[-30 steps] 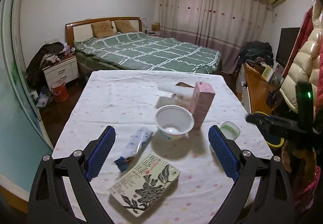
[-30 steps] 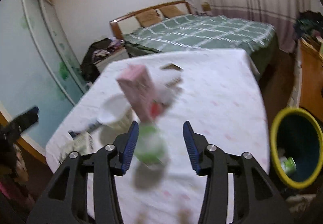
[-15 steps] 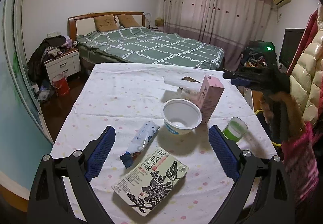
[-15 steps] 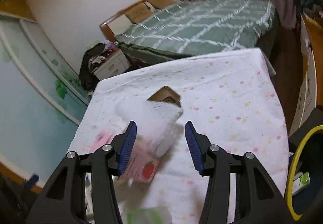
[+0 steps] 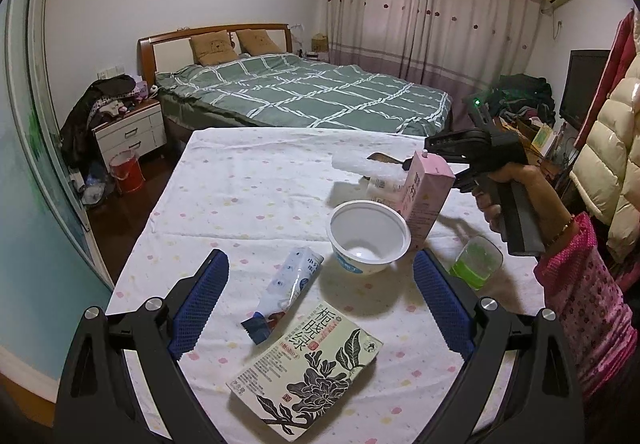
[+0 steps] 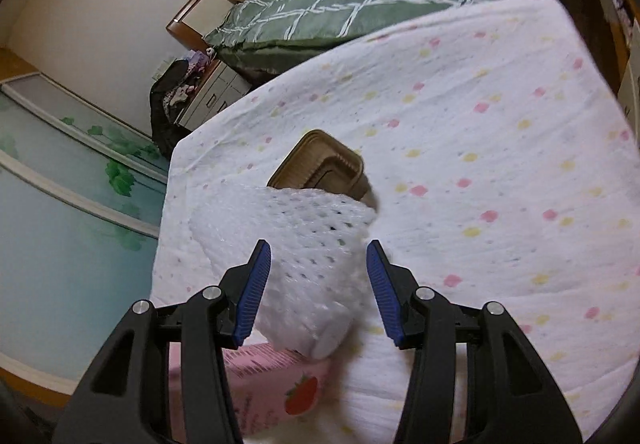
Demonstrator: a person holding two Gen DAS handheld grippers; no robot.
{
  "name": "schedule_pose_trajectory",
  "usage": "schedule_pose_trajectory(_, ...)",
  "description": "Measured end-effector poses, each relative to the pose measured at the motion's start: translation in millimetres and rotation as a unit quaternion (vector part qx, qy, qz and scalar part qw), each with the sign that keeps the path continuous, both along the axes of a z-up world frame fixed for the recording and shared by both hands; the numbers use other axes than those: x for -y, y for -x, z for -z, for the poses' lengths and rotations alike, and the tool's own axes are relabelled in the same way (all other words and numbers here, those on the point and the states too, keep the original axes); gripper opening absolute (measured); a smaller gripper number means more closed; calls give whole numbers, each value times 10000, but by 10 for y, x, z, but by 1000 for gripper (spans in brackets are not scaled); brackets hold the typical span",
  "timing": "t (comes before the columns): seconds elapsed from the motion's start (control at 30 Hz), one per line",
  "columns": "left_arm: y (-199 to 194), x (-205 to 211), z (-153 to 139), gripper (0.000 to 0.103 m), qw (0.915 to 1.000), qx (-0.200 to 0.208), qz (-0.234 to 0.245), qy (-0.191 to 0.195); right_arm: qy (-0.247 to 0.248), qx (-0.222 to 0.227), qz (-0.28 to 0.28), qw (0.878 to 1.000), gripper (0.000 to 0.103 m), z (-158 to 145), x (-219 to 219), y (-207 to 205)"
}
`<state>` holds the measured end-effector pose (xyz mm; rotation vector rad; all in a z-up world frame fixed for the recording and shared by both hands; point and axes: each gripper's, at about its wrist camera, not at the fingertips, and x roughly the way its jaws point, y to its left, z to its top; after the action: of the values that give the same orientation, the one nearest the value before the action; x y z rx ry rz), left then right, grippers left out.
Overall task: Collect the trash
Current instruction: 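Grasp the white foam mesh net with the right gripper, then carry the mesh net over the bin and open the right gripper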
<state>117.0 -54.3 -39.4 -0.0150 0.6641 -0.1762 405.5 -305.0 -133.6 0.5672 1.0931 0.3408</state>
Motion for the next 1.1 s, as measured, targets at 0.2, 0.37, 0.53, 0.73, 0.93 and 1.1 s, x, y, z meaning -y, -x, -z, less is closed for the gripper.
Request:
schedule_pose_trajectory(0.2, 17, 2, 23, 92, 10000, -24, 32, 8, -279, 75, -3, 9996, 14, -44, -9, 53)
schedule_pose_trajectory(0.37, 27, -3, 28, 92, 10000, -27, 23, 23, -164, 561, 103, 9982, 12, -292, 66, 226)
schedule_pose_trajectory(0.53, 38, 20, 13, 92, 10000, -4, 83, 26, 171, 1157, 356, 9925, 12, -672, 240, 449)
schedule_pose_trajectory(0.73, 47, 73, 28, 92, 9998, -8, 196, 39, 669, 1630, 710, 9818, 12, -945, 545, 803)
schedule_pose_trajectory(0.93, 54, 204, 36, 92, 9992, -12, 392, 32, 1369, 1875, 1149, 9659, 12, -1019, 920, 1322)
schedule_pose_trajectory(1.1, 83, 379, 28, 92, 9981, 9, 616, -28, 1743, 1839, 1675, 9528, 12, -944, 1356, 1743)
